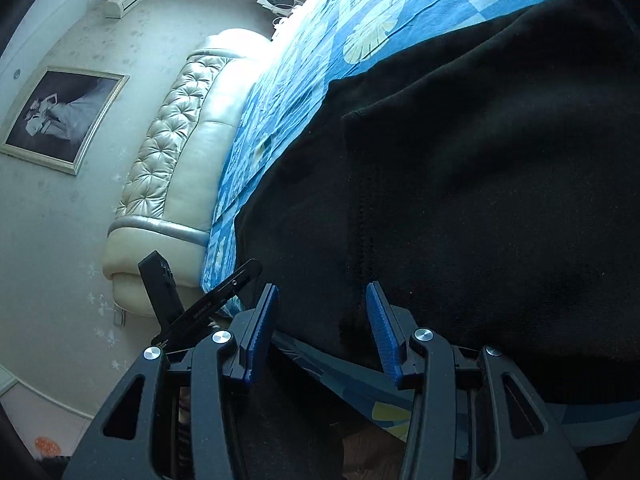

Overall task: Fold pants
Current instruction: 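Grasp the cuff end of the black pants with the left gripper and lift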

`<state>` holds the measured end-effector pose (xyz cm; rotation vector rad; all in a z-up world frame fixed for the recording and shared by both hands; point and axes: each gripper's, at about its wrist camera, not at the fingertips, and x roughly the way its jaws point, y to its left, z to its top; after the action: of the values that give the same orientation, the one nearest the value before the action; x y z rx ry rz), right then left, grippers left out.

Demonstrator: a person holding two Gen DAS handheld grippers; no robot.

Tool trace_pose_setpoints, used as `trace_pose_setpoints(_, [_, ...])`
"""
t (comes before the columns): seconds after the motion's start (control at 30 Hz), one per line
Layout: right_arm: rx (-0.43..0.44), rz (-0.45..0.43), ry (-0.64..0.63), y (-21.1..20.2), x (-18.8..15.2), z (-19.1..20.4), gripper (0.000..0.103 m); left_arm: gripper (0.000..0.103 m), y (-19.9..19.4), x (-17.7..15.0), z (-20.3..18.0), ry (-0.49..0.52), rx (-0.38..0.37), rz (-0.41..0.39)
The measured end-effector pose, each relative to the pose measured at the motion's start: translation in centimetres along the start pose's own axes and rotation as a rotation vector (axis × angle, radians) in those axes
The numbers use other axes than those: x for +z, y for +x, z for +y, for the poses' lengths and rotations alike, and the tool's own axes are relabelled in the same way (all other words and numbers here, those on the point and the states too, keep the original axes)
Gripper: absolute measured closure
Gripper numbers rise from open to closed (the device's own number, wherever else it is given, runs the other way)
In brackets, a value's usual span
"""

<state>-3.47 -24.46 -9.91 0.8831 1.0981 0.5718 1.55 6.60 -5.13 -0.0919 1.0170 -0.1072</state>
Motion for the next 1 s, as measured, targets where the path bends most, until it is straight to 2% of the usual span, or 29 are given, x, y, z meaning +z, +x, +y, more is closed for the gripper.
trace_pose_setpoints(0.2, [-0.003,0.009,0.002,0.1,-0.1,0.0,0.057,0.002,-2.6,1.7,1.8,-0.028,0.002,-0.081])
trace_pose_setpoints(0.3, [0.004,0.005,0.005,0.0,-0.2,-0.2,0.057,0.002,-3.5,2.9,4.7,-0.068,-0.006,-0.094])
trace_pose_setpoints(0.37, [0.004,0.005,-0.002,-0.1,-0.3,-0.2,0.057,0.002,-3.6,3.4,7.6,-0.121,-0.023,-0.072])
trace_pose_setpoints(0.43, [0.013,0.001,0.001,-0.1,-0.2,-0.4,0.057,0.002,-3.3,3.7,11.0,-0.198,-0.077,-0.037])
trace_pose_setpoints(0.53, [0.029,-0.003,0.012,0.1,-0.1,-0.6,0.057,0.002,-2.3,3.7,15.7,-0.306,-0.199,0.018])
trace_pose_setpoints(0.63, [0.037,-0.005,0.017,0.1,0.1,-0.8,0.057,0.003,-0.2,3.4,18.6,-0.384,-0.338,0.1])
trace_pose_setpoints(0.7, [0.038,-0.01,0.014,-0.1,0.0,-0.9,0.057,0.003,0.9,3.4,19.1,-0.396,-0.409,0.137])
trace_pose_setpoints(0.87, [0.036,-0.022,0.012,-0.3,-0.2,-0.9,0.057,0.003,2.6,4.4,18.4,-0.367,-0.485,0.155])
trace_pose_setpoints(1.0, [0.045,-0.023,0.016,-0.5,-0.3,-1.1,0.057,0.003,3.8,5.0,16.1,-0.33,-0.564,0.175])
